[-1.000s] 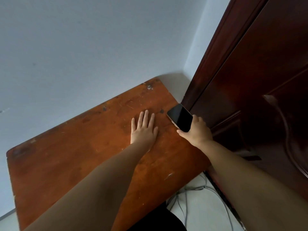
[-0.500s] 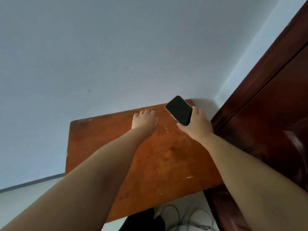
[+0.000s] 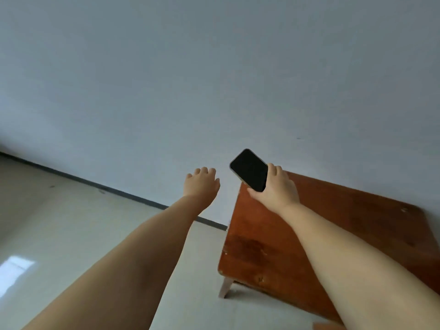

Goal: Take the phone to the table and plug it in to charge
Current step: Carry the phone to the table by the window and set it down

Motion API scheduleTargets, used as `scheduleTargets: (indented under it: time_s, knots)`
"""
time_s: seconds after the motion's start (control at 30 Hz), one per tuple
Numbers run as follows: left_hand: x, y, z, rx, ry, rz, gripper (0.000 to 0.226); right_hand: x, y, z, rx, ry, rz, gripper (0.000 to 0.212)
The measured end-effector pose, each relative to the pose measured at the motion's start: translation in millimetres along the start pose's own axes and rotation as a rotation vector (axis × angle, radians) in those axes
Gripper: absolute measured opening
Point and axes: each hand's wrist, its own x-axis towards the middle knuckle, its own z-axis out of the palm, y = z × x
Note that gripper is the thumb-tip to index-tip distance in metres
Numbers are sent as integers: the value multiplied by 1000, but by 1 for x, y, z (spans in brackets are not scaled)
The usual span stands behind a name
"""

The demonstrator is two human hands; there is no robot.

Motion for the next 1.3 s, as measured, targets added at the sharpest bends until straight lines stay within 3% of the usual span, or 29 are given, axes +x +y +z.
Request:
scheduleTargets:
  time_s: [0.27, 0.4, 0.67, 1.07, 1.3]
  knots:
    - [-85, -253, -43, 11, 49, -303, 34, 12, -263, 74, 156, -102, -188, 71]
    - [-139, -368, -65, -15, 88, -505, 33, 12, -393, 106, 139, -200, -394, 70]
    - [-228, -532, -85, -29, 120, -884, 33, 18, -599, 166, 148, -318, -729, 73]
    - [-233, -764, -131, -12, 205, -1199, 27, 98, -878, 238, 140, -422, -1003, 68]
    - [-269, -913, -158, 48, 225, -1394, 28, 102, -1058, 281, 141, -437, -1217, 64]
